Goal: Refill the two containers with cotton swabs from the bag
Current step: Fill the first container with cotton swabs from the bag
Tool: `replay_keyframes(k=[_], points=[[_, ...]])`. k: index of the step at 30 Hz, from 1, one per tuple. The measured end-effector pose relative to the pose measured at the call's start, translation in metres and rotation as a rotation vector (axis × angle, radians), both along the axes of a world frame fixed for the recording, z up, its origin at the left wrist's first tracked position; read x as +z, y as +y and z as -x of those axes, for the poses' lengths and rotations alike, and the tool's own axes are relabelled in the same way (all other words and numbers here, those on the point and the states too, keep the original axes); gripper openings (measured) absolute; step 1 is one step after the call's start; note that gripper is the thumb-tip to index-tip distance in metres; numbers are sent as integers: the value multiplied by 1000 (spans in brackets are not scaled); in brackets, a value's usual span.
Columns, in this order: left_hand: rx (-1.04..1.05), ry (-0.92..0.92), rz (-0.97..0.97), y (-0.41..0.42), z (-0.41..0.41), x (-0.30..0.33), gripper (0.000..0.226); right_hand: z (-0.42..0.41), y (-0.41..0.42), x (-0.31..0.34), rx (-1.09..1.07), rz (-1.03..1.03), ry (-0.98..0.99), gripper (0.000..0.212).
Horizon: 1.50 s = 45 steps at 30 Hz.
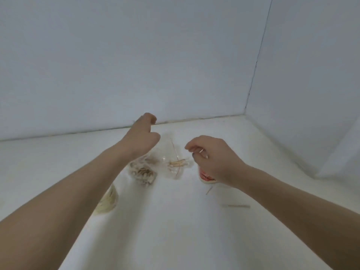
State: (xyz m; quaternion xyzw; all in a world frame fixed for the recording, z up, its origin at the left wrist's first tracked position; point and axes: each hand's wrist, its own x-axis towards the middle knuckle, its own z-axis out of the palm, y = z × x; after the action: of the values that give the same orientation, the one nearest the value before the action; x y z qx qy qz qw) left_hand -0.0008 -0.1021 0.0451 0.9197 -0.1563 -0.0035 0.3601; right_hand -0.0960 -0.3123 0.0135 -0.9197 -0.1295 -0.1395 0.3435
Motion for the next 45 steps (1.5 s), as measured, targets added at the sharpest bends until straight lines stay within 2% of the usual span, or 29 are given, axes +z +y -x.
replay_keyframes(k=[2, 5, 8, 10, 16, 19, 22, 26, 31, 35, 38, 43, 45], points=[[-12, 218, -98, 21, -2, -1, 84, -10, 20, 2, 39, 73, 76, 34], [-105, 421, -223, 37, 2, -10, 103, -27, 38, -1, 58, 397, 151, 38], [-160, 418, -404, 41, 0, -26, 120, -43, 49, -6, 70, 599, 259, 42], [-183, 347, -490, 39, -3, -39, 118, -48, 52, -10, 69, 629, 354, 43], [-230, 211, -466, 40, -11, -50, 79, -61, 58, -19, 79, 444, 513, 34], [-230, 204, -441, 42, -16, -53, 70, -61, 62, -21, 93, 394, 592, 31], [-232, 180, -433, 42, -18, -60, 59, -58, 64, -27, 86, 216, 601, 30], [-229, 174, -431, 42, -19, -65, 57, -54, 72, -44, 43, 154, 552, 36], [-232, 185, -445, 41, -20, -66, 56, -53, 80, -60, -65, 32, 492, 23], [-245, 186, -465, 39, -18, -66, 63, -54, 83, -63, -105, 54, 479, 7], [-256, 135, -531, 38, -16, -66, 66, -50, 84, -56, -111, 99, 480, 22], [-257, 101, -572, 35, -13, -66, 66, -64, 84, -80, -109, 121, 458, 17], [-257, 95, -574, 33, -11, -64, 65, -66, 85, -88, -88, 59, 466, 20]])
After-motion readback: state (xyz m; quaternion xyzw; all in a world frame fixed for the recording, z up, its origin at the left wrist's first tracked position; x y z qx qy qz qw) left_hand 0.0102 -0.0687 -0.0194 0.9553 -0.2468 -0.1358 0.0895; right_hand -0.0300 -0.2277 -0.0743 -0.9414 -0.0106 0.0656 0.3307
